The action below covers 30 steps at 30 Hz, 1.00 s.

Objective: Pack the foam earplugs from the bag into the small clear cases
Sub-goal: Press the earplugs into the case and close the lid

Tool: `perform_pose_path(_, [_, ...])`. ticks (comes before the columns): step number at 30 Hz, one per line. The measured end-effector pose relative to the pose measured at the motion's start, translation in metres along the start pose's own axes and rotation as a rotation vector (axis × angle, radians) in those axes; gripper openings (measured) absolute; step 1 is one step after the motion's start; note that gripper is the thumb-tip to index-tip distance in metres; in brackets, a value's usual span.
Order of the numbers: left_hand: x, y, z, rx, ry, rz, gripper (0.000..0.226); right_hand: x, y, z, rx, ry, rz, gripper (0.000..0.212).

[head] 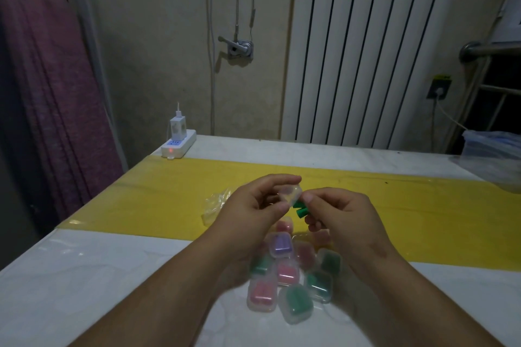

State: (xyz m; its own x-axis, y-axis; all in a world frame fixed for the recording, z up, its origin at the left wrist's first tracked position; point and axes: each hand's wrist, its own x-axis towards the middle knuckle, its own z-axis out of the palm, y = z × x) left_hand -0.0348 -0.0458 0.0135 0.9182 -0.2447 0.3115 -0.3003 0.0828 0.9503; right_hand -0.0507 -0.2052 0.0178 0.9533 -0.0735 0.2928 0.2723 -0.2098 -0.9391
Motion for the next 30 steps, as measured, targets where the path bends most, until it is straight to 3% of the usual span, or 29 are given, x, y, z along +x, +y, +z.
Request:
perform_pose_path(4, [0.0015, 0.0004, -0.0031, 0.119, -0.017, 0.027, 0.043, 0.002, 0.0049, 0.0032, -0.143, 0.014, -0.021, 0.009])
perform_pose_path(7, [0.0012, -0.0011, -0.0033, 0.148, -0.023, 0.042, 0.042, 0.0035, 0.0078, 0.005, -0.23, 0.019, -0.014, 0.018])
perform_pose_path(15, [0.0057, -0.0063, -0.0052, 0.09, 0.018, 0.038, 0.032, 0.0019, 0.005, 0.0034, -0.097, -0.035, 0.015, 0.023])
perform_pose_path(21, [0.0034, -0.0053, -0.0039, 0.256, 0.044, 0.011, 0.046, 0.0007, 0.0043, 0.0048, -0.143, -0.028, 0.015, 0.027])
perform_pose_path(30, [0.0025, -0.0068, -0.003, 0.529, 0.061, 0.069, 0.039, -0.0003, 0.0026, 0.0076, -0.171, -0.059, 0.054, 0.026])
